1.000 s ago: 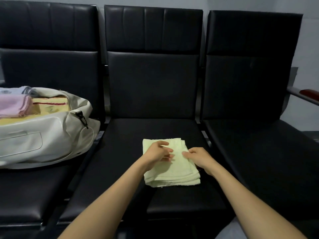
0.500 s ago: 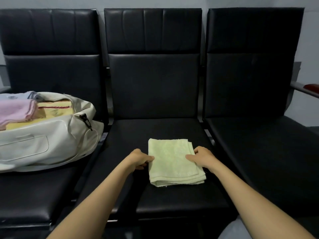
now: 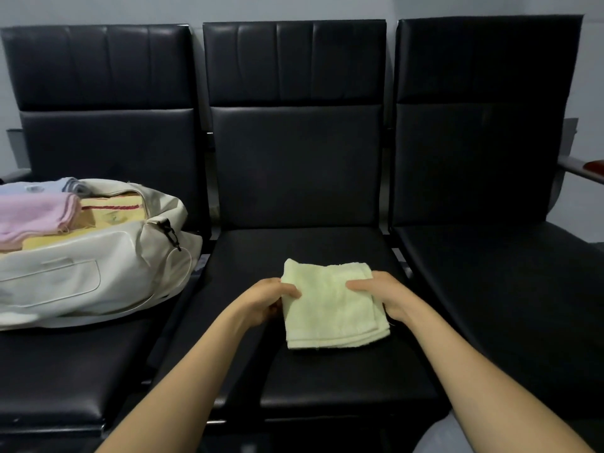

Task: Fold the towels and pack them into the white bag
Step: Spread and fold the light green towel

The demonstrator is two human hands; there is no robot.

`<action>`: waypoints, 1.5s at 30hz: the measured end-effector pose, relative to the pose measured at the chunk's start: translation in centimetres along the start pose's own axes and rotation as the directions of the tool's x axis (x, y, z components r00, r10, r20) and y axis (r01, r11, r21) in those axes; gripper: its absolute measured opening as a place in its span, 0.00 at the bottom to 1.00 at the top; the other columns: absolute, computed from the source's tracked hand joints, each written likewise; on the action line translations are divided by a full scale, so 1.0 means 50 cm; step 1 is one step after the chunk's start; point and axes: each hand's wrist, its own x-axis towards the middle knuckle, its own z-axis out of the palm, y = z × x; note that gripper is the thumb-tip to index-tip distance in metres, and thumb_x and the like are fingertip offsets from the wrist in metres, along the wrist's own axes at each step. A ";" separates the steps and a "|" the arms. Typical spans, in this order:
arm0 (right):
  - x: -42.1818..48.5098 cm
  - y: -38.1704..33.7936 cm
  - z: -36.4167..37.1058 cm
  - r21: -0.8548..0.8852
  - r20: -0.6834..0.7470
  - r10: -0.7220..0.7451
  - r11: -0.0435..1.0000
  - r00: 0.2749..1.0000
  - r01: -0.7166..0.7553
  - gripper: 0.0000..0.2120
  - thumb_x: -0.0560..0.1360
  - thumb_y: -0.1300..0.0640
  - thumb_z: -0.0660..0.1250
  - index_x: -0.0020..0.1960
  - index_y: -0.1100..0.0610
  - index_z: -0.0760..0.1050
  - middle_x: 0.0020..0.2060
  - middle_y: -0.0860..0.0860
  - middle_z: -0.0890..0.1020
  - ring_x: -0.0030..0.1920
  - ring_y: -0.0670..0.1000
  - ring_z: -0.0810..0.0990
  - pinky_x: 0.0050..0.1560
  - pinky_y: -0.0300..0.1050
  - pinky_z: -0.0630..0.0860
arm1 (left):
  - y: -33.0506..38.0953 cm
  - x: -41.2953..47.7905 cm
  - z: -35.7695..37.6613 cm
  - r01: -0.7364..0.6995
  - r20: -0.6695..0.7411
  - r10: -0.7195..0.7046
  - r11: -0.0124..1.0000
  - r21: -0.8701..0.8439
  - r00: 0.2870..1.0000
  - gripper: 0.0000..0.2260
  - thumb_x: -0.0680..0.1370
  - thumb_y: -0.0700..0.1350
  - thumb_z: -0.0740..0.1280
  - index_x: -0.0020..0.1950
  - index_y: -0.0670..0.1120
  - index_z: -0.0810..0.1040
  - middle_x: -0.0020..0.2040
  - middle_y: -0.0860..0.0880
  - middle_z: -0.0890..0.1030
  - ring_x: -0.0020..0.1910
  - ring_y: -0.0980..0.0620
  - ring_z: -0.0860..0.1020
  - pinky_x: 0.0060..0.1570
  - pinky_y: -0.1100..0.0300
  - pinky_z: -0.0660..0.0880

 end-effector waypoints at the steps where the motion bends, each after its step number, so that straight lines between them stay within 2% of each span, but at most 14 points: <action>1: 0.005 -0.001 -0.007 0.052 -0.004 -0.056 0.997 0.998 0.057 0.22 0.73 0.60 0.73 0.64 0.60 0.72 0.54 0.55 0.81 0.50 0.52 0.82 0.46 0.45 0.79 | 0.006 -0.005 -0.004 -0.068 -0.021 0.068 0.998 -0.001 0.997 0.11 0.71 0.38 0.72 0.52 0.43 0.77 0.49 0.45 0.82 0.45 0.50 0.80 0.41 0.60 0.73; 4: -0.004 -0.011 -0.014 0.078 0.005 -0.276 0.958 0.961 0.275 0.41 0.71 0.58 0.74 0.75 0.40 0.57 0.66 0.49 0.72 0.64 0.51 0.75 0.63 0.51 0.75 | 0.018 -0.012 -0.020 -0.280 -0.094 0.275 0.959 -0.052 0.957 0.26 0.70 0.35 0.73 0.60 0.55 0.67 0.48 0.46 0.82 0.43 0.52 0.81 0.41 0.61 0.75; 6: -0.009 -0.015 -0.012 0.002 0.048 -0.426 0.905 0.904 0.426 0.34 0.71 0.59 0.73 0.68 0.32 0.66 0.68 0.47 0.73 0.67 0.50 0.73 0.67 0.52 0.72 | 0.021 -0.021 -0.023 -0.403 -0.115 0.401 0.915 0.004 0.909 0.30 0.74 0.34 0.70 0.65 0.64 0.66 0.44 0.49 0.82 0.39 0.56 0.80 0.38 0.62 0.76; 9: -0.014 -0.017 0.002 -0.128 -0.004 -0.573 0.813 0.819 0.568 0.27 0.73 0.66 0.70 0.56 0.34 0.76 0.61 0.45 0.77 0.63 0.49 0.75 0.64 0.52 0.74 | 0.015 -0.028 -0.023 -0.514 -0.196 0.548 0.834 0.200 0.813 0.25 0.75 0.35 0.68 0.66 0.58 0.73 0.48 0.50 0.81 0.41 0.57 0.80 0.44 0.61 0.78; 12: -0.017 -0.020 0.019 -0.145 -0.068 -0.640 0.766 0.766 0.627 0.27 0.73 0.69 0.69 0.56 0.37 0.76 0.61 0.42 0.76 0.63 0.45 0.74 0.65 0.49 0.73 | 0.006 -0.034 -0.016 -0.583 -0.208 0.610 0.792 0.182 0.764 0.23 0.73 0.34 0.68 0.59 0.59 0.72 0.57 0.56 0.76 0.52 0.55 0.79 0.52 0.58 0.78; 14: -0.015 -0.016 0.020 -0.159 -0.088 -0.655 0.753 0.751 0.638 0.26 0.72 0.69 0.68 0.56 0.38 0.77 0.60 0.43 0.77 0.63 0.45 0.74 0.65 0.47 0.73 | 0.003 -0.038 -0.011 -0.598 -0.205 0.606 0.795 0.104 0.769 0.19 0.73 0.37 0.72 0.56 0.56 0.71 0.57 0.52 0.76 0.50 0.53 0.78 0.50 0.56 0.78; 17: -0.016 -0.004 0.013 -0.206 -0.022 -0.641 0.754 0.767 0.624 0.25 0.71 0.68 0.70 0.56 0.39 0.77 0.60 0.47 0.77 0.62 0.45 0.74 0.61 0.41 0.74 | -0.011 -0.037 -0.011 -0.522 -0.271 0.516 0.851 0.053 0.813 0.16 0.72 0.45 0.74 0.53 0.50 0.69 0.52 0.46 0.77 0.47 0.52 0.75 0.48 0.56 0.74; 21: -0.025 0.010 0.001 -0.200 0.204 -0.465 0.841 0.861 0.502 0.21 0.70 0.64 0.75 0.56 0.44 0.77 0.60 0.47 0.77 0.60 0.47 0.77 0.55 0.39 0.76 | -0.026 -0.044 -0.013 -0.286 -0.277 0.271 0.958 -0.015 0.922 0.19 0.72 0.45 0.75 0.55 0.47 0.67 0.49 0.48 0.75 0.43 0.52 0.76 0.40 0.59 0.75; 25: -0.039 0.016 0.000 -0.311 0.277 -0.156 0.919 0.948 0.243 0.10 0.75 0.50 0.70 0.56 0.47 0.78 0.54 0.51 0.81 0.56 0.48 0.78 0.56 0.42 0.73 | -0.028 -0.056 -0.038 -0.026 -0.215 0.097 0.950 0.310 0.972 0.18 0.72 0.53 0.73 0.53 0.44 0.72 0.47 0.50 0.75 0.39 0.56 0.73 0.33 0.64 0.69; 28: -0.041 0.028 0.005 -0.347 0.284 -0.016 0.930 0.959 0.118 0.15 0.75 0.52 0.71 0.60 0.48 0.73 0.50 0.52 0.80 0.50 0.48 0.78 0.47 0.40 0.74 | -0.041 -0.064 -0.052 0.102 -0.142 -0.049 0.909 0.403 0.989 0.21 0.71 0.57 0.73 0.53 0.42 0.75 0.44 0.50 0.76 0.37 0.56 0.74 0.30 0.66 0.68; 32: -0.042 0.030 0.005 -0.305 0.278 -0.024 0.946 0.960 0.112 0.21 0.71 0.54 0.74 0.62 0.51 0.72 0.49 0.52 0.82 0.47 0.47 0.80 0.42 0.39 0.72 | -0.059 -0.064 -0.056 0.000 -0.177 0.091 0.891 0.455 0.980 0.16 0.72 0.57 0.72 0.46 0.46 0.74 0.47 0.50 0.78 0.44 0.54 0.76 0.37 0.62 0.70; 36: -0.045 0.010 0.009 -0.164 0.225 -0.134 0.971 0.965 0.173 0.14 0.75 0.60 0.69 0.59 0.54 0.72 0.51 0.53 0.82 0.49 0.48 0.80 0.42 0.38 0.73 | -0.047 -0.062 -0.050 -0.146 -0.214 0.250 0.902 0.406 0.944 0.14 0.75 0.56 0.69 0.45 0.46 0.76 0.46 0.49 0.79 0.45 0.51 0.77 0.39 0.61 0.71; 41: -0.016 0.039 0.039 -0.539 0.052 -0.090 0.836 0.995 0.104 0.08 0.73 0.54 0.67 0.51 0.53 0.72 0.48 0.51 0.77 0.44 0.47 0.75 0.42 0.42 0.70 | -0.070 -0.039 -0.031 0.011 -0.214 0.128 0.837 0.547 0.968 0.21 0.79 0.57 0.63 0.65 0.44 0.74 0.60 0.47 0.78 0.57 0.49 0.76 0.50 0.60 0.71; 45: -0.004 0.037 0.051 -0.579 -0.049 -0.133 0.811 0.990 0.080 0.11 0.74 0.51 0.69 0.49 0.56 0.71 0.43 0.48 0.74 0.40 0.46 0.72 0.38 0.40 0.68 | -0.075 -0.018 -0.048 0.113 -0.283 0.033 0.869 0.482 0.959 0.33 0.74 0.61 0.68 0.68 0.38 0.71 0.63 0.44 0.76 0.59 0.47 0.76 0.50 0.59 0.72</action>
